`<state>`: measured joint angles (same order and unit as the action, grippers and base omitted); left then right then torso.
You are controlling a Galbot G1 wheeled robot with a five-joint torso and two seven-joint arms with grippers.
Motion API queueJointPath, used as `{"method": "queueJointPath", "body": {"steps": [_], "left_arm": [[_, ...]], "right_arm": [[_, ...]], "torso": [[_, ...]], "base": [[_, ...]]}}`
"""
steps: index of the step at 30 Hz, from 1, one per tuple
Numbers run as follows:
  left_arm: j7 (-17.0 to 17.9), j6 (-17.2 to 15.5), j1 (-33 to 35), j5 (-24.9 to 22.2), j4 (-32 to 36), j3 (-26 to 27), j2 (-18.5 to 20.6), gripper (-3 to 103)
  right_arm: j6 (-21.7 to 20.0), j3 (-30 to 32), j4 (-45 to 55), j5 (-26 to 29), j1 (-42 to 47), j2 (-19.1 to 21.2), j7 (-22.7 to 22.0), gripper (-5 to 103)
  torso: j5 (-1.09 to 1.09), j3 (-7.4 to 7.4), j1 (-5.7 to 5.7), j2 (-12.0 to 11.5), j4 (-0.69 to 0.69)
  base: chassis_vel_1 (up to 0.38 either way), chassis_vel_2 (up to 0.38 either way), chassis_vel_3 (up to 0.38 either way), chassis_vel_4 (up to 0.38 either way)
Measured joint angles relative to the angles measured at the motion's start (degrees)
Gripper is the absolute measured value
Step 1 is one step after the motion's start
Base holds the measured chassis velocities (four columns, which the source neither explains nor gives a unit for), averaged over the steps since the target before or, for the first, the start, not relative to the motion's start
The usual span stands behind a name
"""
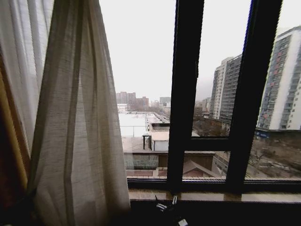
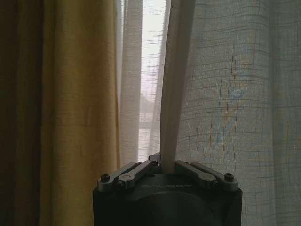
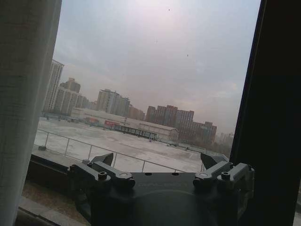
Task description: Open the curtains by pulling them apart, changing their state from closed to fully open.
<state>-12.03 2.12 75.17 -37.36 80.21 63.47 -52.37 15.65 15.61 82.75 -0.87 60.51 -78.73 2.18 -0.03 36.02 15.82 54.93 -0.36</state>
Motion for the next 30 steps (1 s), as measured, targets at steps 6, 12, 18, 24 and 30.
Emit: {"method": "queueJointPath", "body": {"steps": [6, 12, 18, 24, 30], "left_arm": [[0.0, 0.5, 2.6, -3.7, -3.4, 3.3, 4.1, 0], [2.3, -0.4, 2.8, -4.0, -4.2, 6.8, 5.1, 0], [0.1, -2.1, 0.6, -3.9, 2.8, 4.0, 3.9, -2], [-0.4, -7.6, -5.5, -3.3, 12.7, -5.8, 3.5, 24], [0.7, -9.7, -7.6, -2.8, 13.7, -9.9, 4.6, 46]], "right_arm": [[0.0, -0.1, -0.7, 0.0, -0.8, 0.0, 0.1, 100], [0.0, -0.2, -1.6, 0.0, -1.2, 0.0, 0.2, 100], [0.0, -0.7, -1.9, 0.0, -1.5, 0.0, 0.3, 100], [0.0, -0.5, -1.2, 0.2, -0.9, 0.0, 0.4, 100], [0.0, -0.4, -0.3, 0.4, 0.0, 0.0, 0.4, 100]], "torso": [[0.01, 0.00, 0.00, 0.0, -0.03], [0.00, 0.00, 0.00, 0.0, 0.02], [0.01, 0.00, 0.00, 0.0, -0.01], [0.04, 0.01, 0.00, 0.0, -0.05], [0.04, 0.01, 0.00, 0.0, -0.01]], "base": [[0.000, 0.000, 0.000, 0.000], [0.000, 0.000, 0.000, 0.000], [0.000, 0.000, 0.000, 0.000], [0.000, 0.000, 0.000, 0.000], [0.000, 0.000, 0.000, 0.000]]}}
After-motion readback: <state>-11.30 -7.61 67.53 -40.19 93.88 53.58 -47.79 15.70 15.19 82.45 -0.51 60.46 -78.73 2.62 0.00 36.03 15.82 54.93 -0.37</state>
